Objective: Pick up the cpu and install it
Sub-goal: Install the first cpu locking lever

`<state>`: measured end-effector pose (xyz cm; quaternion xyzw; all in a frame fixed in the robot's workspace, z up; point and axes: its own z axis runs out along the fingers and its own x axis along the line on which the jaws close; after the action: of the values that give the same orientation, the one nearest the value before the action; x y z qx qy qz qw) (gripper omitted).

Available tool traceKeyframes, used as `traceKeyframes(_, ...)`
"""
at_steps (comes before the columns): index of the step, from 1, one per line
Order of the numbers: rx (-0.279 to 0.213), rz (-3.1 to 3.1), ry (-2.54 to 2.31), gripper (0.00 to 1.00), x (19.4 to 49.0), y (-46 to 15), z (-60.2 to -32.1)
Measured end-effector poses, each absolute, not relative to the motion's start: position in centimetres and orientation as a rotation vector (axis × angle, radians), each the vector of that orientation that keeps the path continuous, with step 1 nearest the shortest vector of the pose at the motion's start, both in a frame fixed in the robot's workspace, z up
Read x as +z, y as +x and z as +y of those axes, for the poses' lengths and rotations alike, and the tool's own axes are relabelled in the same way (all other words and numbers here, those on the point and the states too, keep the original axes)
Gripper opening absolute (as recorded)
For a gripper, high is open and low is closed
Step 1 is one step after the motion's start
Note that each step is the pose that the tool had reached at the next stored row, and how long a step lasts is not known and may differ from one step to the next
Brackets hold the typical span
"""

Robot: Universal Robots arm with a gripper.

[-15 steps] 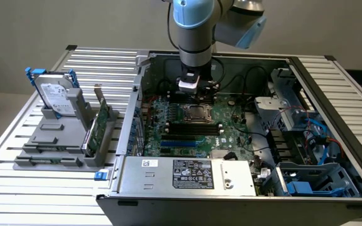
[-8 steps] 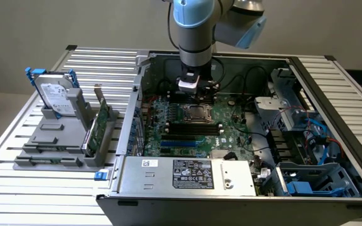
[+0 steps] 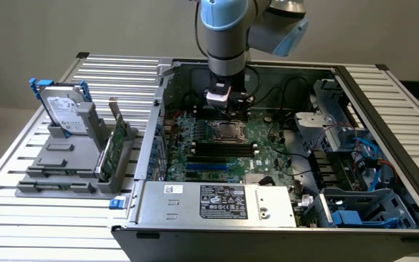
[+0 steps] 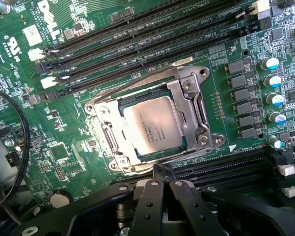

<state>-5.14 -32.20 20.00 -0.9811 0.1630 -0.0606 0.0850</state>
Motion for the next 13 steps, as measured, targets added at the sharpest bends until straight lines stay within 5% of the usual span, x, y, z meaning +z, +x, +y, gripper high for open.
traceKeyframes(13, -0.181, 0.49, -2.926, 0.11, 20.42, -5.13, -31.3)
